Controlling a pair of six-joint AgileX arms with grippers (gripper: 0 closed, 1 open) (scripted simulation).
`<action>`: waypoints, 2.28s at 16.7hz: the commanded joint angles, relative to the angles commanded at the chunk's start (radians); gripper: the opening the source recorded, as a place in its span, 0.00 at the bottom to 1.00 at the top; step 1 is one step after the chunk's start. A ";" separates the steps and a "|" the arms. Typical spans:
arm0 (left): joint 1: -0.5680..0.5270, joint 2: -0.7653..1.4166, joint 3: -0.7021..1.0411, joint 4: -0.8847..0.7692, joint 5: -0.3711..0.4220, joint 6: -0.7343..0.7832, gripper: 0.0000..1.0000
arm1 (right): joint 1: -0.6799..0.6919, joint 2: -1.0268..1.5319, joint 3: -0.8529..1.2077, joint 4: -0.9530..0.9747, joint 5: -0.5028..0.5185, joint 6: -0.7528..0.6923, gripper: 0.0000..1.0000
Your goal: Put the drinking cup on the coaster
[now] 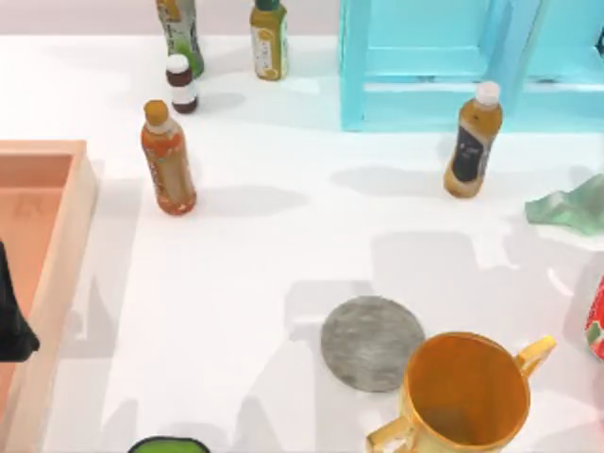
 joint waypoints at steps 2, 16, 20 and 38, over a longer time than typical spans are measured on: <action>0.000 0.000 0.000 0.000 0.000 0.000 1.00 | 0.112 -0.001 0.077 -0.043 0.009 0.219 0.00; 0.000 0.000 0.000 0.000 0.000 0.000 1.00 | 0.788 0.212 0.327 -0.302 -0.053 1.941 0.00; 0.000 0.000 0.000 0.000 0.000 0.000 1.00 | 0.865 0.267 0.327 -0.297 -0.057 2.166 0.00; 0.000 0.000 0.000 0.000 0.000 0.000 1.00 | 0.896 0.345 0.147 -0.056 -0.053 2.281 0.00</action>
